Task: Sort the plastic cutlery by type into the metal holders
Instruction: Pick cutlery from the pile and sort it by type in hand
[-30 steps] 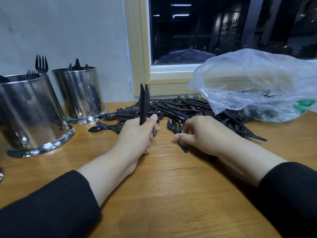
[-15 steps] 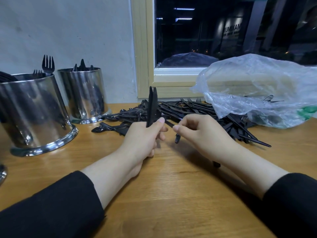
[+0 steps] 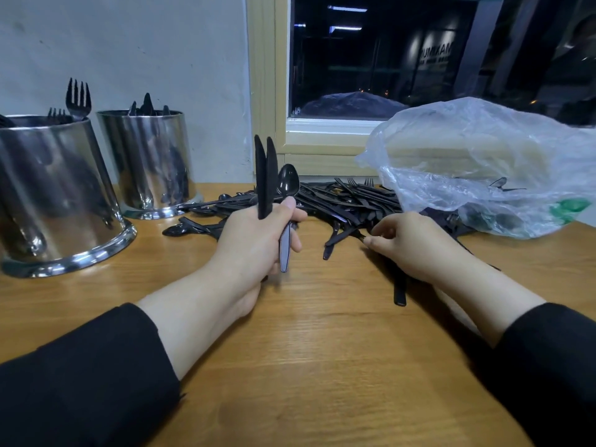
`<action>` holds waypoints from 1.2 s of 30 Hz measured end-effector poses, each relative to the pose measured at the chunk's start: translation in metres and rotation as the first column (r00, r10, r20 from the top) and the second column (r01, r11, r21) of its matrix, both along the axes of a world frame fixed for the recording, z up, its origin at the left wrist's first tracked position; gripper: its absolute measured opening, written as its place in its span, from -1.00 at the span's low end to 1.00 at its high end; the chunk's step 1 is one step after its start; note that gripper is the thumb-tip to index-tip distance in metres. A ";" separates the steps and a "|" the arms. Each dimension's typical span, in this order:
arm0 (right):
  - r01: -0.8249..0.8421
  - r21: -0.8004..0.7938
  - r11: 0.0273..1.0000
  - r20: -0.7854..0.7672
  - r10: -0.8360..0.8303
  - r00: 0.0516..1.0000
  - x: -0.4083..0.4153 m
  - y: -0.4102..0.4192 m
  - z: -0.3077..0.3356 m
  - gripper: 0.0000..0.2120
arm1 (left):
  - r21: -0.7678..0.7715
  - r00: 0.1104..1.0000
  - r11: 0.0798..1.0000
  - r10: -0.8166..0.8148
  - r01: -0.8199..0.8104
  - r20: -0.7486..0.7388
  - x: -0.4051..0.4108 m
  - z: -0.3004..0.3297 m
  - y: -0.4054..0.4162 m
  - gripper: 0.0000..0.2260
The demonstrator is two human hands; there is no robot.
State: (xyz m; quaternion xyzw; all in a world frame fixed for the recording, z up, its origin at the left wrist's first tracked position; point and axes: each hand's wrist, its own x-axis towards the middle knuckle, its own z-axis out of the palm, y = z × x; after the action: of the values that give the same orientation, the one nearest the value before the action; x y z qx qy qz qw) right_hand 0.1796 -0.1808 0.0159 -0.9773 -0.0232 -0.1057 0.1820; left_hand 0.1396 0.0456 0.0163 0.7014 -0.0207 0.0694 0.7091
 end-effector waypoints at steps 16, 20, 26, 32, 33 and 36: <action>-0.104 0.074 0.992 -0.113 0.111 0.987 -0.016 0.018 0.011 -0.93 | -0.042 0.998 0.998 0.049 -0.051 -0.037 0.000 0.004 0.001 -0.77; -0.152 0.143 0.978 -0.132 0.171 0.976 -0.020 0.016 0.018 -0.89 | -0.029 0.998 0.998 0.063 -0.064 -0.027 0.002 0.004 0.003 -0.77; -0.180 0.340 0.923 0.021 0.184 0.983 -0.017 0.007 0.022 -0.85 | -0.038 0.998 0.997 0.063 -0.063 -0.010 0.003 0.001 0.005 -0.79; -0.224 0.751 0.622 0.053 0.282 0.958 -0.018 0.010 0.022 -0.87 | -0.005 0.998 0.998 0.058 -0.058 0.028 0.002 0.003 0.003 -0.77; -0.225 0.781 0.582 0.039 0.313 0.949 -0.020 0.013 0.021 -0.88 | -0.005 0.998 0.999 0.048 -0.048 0.029 0.002 0.002 0.002 -0.76; -0.219 0.820 0.528 0.007 0.374 0.927 -0.027 0.026 0.020 -0.90 | 0.000 0.999 1.000 0.017 -0.017 0.049 0.000 0.002 0.001 -0.77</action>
State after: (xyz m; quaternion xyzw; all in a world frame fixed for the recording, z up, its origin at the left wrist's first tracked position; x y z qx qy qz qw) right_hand 0.1527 -0.1543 0.0359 -0.7726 -0.1231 0.0119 0.6227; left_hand 0.1398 0.0465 0.0185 0.6997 -0.0322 0.0926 0.7077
